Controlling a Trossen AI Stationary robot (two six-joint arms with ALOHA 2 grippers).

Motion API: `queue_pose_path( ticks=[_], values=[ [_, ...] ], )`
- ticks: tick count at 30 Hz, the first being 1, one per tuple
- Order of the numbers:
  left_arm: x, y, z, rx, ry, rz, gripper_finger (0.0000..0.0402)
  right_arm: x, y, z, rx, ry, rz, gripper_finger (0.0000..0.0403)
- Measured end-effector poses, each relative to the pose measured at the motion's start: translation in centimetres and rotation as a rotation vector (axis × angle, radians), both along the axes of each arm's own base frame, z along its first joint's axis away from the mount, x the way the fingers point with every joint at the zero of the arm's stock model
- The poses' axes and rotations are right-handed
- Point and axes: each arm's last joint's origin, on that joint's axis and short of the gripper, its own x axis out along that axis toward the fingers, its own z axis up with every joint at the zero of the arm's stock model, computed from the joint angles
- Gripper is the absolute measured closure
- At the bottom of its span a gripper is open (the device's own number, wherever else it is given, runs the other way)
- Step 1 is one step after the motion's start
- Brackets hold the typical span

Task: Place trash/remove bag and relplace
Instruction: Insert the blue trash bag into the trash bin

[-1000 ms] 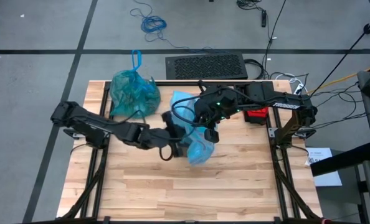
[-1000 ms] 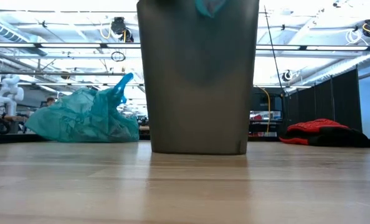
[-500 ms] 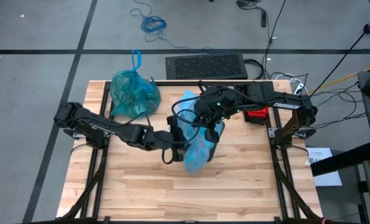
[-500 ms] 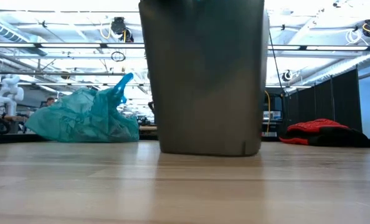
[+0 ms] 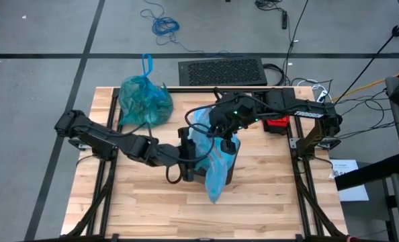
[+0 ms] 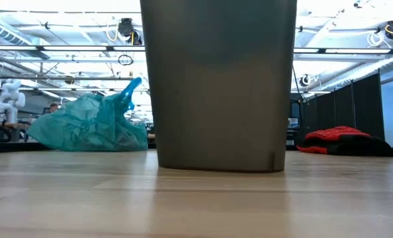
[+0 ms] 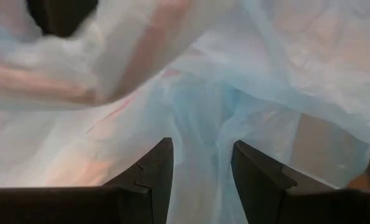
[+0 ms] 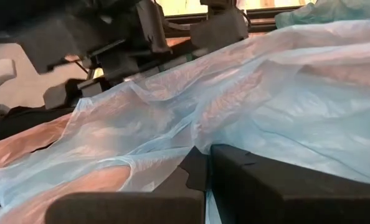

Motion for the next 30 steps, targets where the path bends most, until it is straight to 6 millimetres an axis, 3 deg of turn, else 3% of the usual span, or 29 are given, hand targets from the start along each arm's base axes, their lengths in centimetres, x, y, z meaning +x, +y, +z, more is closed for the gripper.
queue_pose_path(
  ticks=[7, 12, 20, 23, 30],
  values=[
    [-0.4, -0.6, 1.5, 0.018, 0.013, 0.004, 0.0247, 0.3, 0.2, -1.3, 0.009, 0.049, 0.003, 0.0403],
    [-1.3, -1.1, 2.4, 0.045, 0.026, 0.026, 0.0247, 1.5, 0.5, -5.3, 0.022, 0.125, -0.003, 0.0403],
    [-4.6, -0.9, 4.5, 0.038, -0.029, 0.182, 0.0250, 2.3, 0.0, -11.5, 0.069, 0.233, -0.087, 0.0403],
    [-5.5, -0.6, 4.8, 0.002, -0.039, 0.212, 0.0269, 2.1, 0.2, -12.4, 0.079, 0.262, -0.084, 0.0403],
    [-5.7, -0.5, 3.1, -0.011, -0.011, 0.235, 0.0332, 2.0, 0.1, -13.1, 0.107, 0.284, -0.084, 0.0403]
  ],
)
